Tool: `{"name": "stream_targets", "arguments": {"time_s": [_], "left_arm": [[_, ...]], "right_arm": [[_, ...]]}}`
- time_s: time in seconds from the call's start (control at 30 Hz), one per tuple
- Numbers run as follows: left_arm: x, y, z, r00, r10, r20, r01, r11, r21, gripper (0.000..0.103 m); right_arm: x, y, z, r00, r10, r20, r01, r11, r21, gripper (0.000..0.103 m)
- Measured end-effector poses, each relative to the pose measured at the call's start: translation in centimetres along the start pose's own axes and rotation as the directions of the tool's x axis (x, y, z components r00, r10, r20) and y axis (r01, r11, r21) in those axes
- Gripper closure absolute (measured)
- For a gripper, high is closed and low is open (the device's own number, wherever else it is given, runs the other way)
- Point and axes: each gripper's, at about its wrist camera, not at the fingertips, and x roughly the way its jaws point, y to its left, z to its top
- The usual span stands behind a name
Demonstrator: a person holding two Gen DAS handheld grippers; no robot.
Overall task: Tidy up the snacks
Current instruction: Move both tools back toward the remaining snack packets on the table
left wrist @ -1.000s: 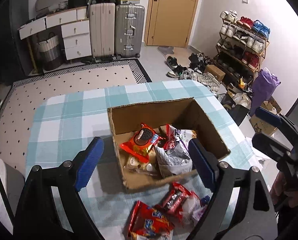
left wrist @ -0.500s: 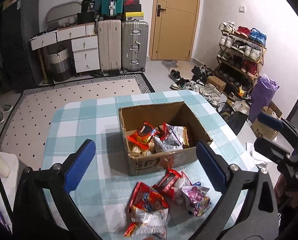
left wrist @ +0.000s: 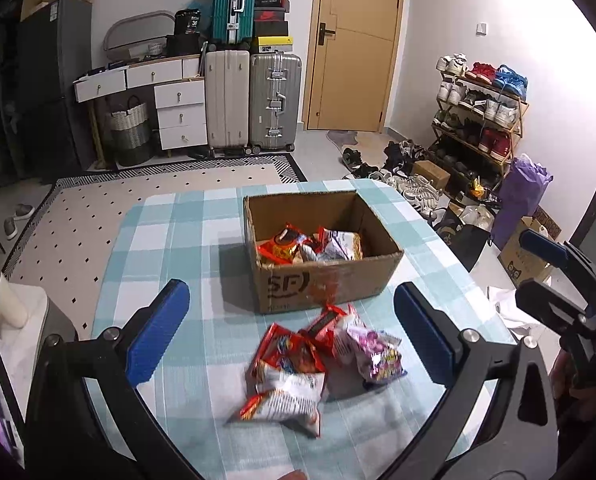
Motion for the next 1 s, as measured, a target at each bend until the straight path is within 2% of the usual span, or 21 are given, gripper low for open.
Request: {"name": "stream_targets", "arguments": {"time_s": [0.23, 0.5, 0.7, 1.0], "left_arm": [[-1.8, -0.1, -3.9, 1.0, 0.006, -0.006, -0.006, 1.0, -0.027, 0.001], [-1.8, 0.8, -7.4, 0.999, 0.031, -0.02, -0.032, 0.998, -0.061, 0.001], [-0.2, 2.0, -9.0, 0.999, 0.04, -0.021, -0.041, 0.995, -0.093, 0.001], [4.0, 3.7, -12.2, 0.995, 0.033, -0.096, -0.047, 0.989, -0.141, 0.001]], "right_arm": [[-1.6, 0.9, -2.7, 1.0, 0.012, -0.013, -0.012, 1.0, 0.029, 0.006], [-1.2, 1.2, -5.7, 0.998, 0.034, -0.043, -0.031, 0.997, 0.066, 0.005], [1.1, 1.1, -7.3, 0.995, 0.044, -0.088, -0.039, 0.997, 0.063, 0.005], [5.5, 0.8, -10.4, 0.984, 0.045, -0.172, -0.033, 0.997, 0.067, 0.005]]}}
